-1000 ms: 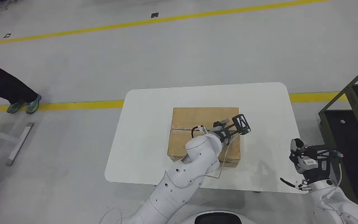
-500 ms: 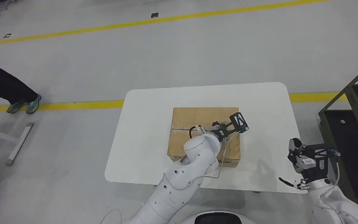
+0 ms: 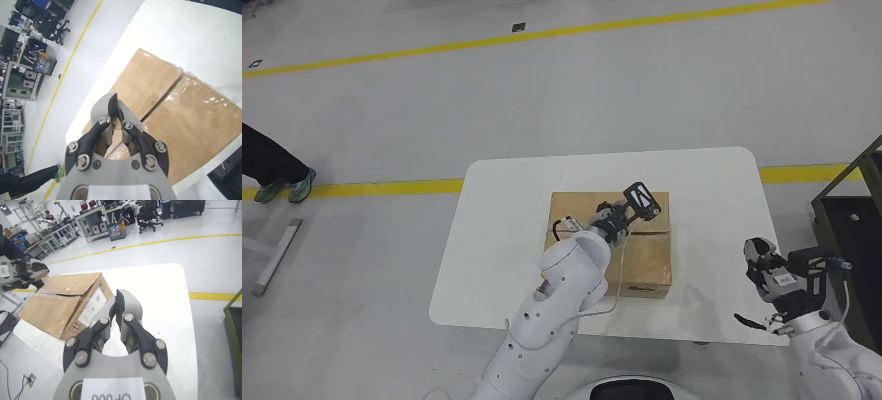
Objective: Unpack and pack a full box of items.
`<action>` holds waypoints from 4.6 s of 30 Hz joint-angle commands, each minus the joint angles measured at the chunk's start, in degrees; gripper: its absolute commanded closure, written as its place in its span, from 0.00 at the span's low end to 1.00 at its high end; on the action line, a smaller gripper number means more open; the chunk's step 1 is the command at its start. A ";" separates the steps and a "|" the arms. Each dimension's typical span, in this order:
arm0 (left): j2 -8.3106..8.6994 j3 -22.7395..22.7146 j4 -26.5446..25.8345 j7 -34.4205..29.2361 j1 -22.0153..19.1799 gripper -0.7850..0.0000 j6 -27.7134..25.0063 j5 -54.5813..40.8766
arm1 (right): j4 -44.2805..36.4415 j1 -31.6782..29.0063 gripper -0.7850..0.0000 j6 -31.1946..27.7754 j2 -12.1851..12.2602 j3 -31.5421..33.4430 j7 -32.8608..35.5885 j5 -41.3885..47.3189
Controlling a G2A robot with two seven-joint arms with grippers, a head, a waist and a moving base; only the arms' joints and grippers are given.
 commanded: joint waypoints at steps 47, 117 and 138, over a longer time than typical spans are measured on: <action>5.67 -34.75 -6.70 -4.11 5.64 0.48 8.13 8.93 | 8.93 13.00 1.00 2.34 -0.92 -18.83 7.18 -12.92; 0.07 4.92 14.53 -2.11 -7.57 0.69 0.24 8.95 | 4.33 -0.28 1.00 2.45 0.27 0.84 -0.17 -1.07; -0.02 2.88 4.99 -3.14 -1.38 1.00 -1.25 6.65 | 4.82 -0.26 1.00 2.60 0.08 -0.14 -0.42 -1.81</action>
